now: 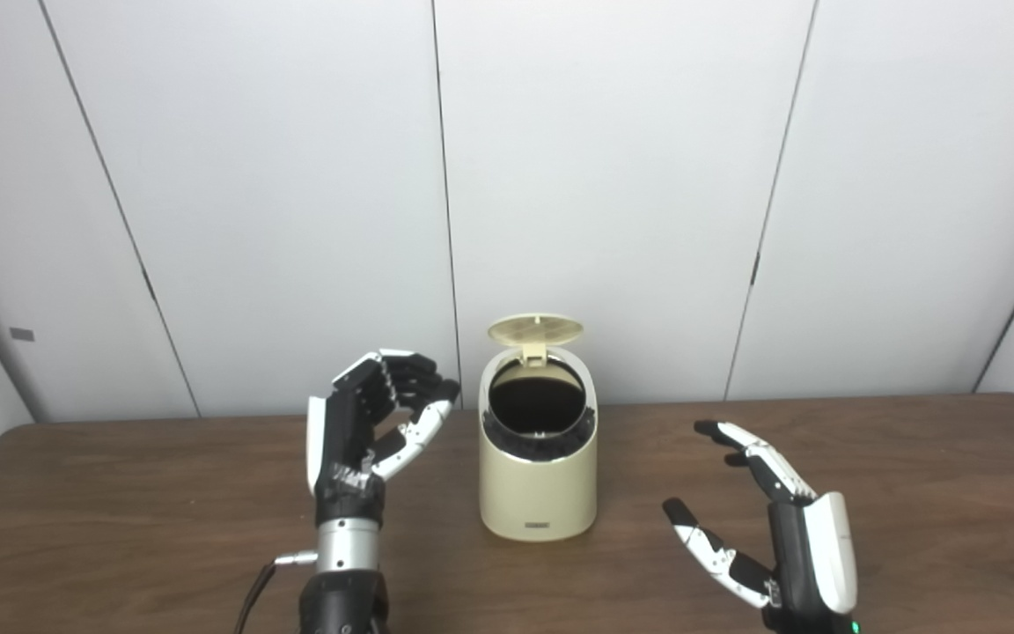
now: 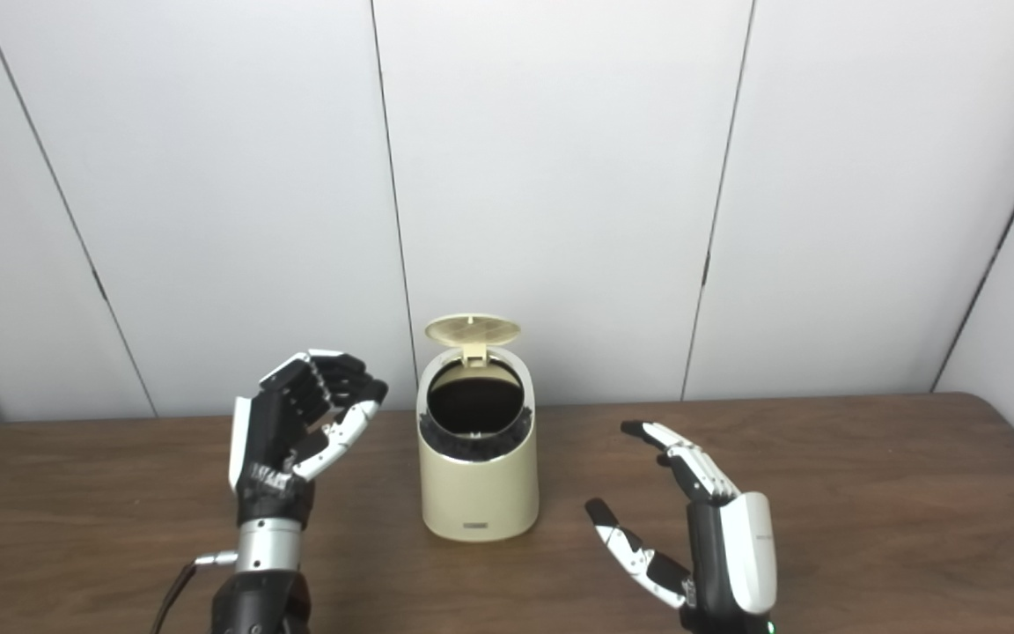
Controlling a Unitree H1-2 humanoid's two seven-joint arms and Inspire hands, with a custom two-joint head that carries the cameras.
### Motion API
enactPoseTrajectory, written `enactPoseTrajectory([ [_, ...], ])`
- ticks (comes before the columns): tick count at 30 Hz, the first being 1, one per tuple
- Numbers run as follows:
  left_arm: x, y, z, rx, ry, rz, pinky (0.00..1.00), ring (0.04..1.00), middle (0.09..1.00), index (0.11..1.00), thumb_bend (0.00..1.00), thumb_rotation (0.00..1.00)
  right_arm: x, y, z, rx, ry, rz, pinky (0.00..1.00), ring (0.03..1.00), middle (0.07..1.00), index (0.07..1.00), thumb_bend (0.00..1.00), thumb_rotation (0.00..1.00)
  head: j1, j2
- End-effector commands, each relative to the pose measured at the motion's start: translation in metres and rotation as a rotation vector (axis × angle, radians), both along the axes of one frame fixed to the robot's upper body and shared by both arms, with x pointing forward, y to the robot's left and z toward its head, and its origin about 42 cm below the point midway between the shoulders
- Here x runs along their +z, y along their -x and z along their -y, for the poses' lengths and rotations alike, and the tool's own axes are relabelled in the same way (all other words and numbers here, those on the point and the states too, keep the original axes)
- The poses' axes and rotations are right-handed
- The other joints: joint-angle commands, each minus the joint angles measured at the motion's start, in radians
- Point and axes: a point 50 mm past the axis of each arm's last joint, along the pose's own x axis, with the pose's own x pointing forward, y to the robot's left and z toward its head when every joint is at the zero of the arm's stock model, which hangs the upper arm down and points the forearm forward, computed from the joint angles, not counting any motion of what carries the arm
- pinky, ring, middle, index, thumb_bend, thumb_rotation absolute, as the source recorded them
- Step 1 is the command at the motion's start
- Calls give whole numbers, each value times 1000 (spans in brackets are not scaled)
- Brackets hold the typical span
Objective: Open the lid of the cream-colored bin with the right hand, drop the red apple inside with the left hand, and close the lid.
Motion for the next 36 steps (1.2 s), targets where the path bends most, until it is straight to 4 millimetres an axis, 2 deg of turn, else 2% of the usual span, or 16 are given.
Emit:
enactPoseTrajectory([
  [1, 15, 9, -3, 0, -52, 100, 432, 491, 487, 494, 510, 0, -10, 12, -4, -2, 18, -49, 642, 732, 759, 749, 324, 430, -4, 1],
  [3, 11, 18, -9, -4, -68, 96, 461, 518, 526, 491, 495, 39, 2, 5, 1, -2, 68, -34, 670, 741, 768, 762, 345, 490, -6, 1],
  [5, 4, 23, -13, -15, -58, 78, 484, 539, 553, 492, 485, 60, 16, -2, 5, 1, 105, -19, 695, 755, 778, 779, 401, 655, -6, -1],
  [7, -6, 27, -19, -26, -49, 49, 497, 554, 565, 492, 479, 66, 44, -10, 2, 22, 138, 42, 701, 769, 792, 790, 451, 764, -8, -3],
  [8, -9, 28, -21, -28, -50, 39, 503, 559, 567, 492, 478, 68, 54, -12, 1, 28, 146, 61, 703, 776, 800, 795, 465, 789, -8, -3],
  [11, -20, 30, -28, -27, -66, 9, 516, 572, 575, 493, 476, 73, 86, -17, -7, 38, 195, 118, 707, 780, 807, 806, 484, 831, -11, -4],
  [15, -30, 31, -31, -29, -76, -20, 522, 580, 581, 493, 477, 77, 139, -21, -21, 35, 285, 203, 765, 821, 839, 828, 499, 874, -10, -4],
  [18, -36, 30, -32, -35, -77, -28, 528, 589, 586, 493, 478, 77, 174, -23, -31, 10, 366, 214, 780, 832, 839, 831, 575, 951, -12, -7],
  [24, -46, 33, -29, -33, -78, -53, 544, 597, 588, 493, 479, 77, 219, -41, -49, -9, 545, 106, 779, 852, 826, 811, 662, 862, -6, -2],
  [29, -48, 32, -29, -27, -76, -61, 542, 591, 583, 492, 478, 75, 240, -65, -60, -36, 678, -6, 768, 804, 789, 784, 725, 891, -6, -1],
  [33, -50, 31, -28, -23, -81, -67, 547, 594, 585, 492, 478, 77, 241, -83, -70, -46, 729, -59, 741, 795, 794, 778, 732, 866, -1, -1],
  [36, -52, 30, -27, -24, -79, -66, 538, 586, 581, 492, 478, 77, 239, -96, -77, -43, 757, -109, 778, 815, 812, 795, 743, 841, 3, -2],
])
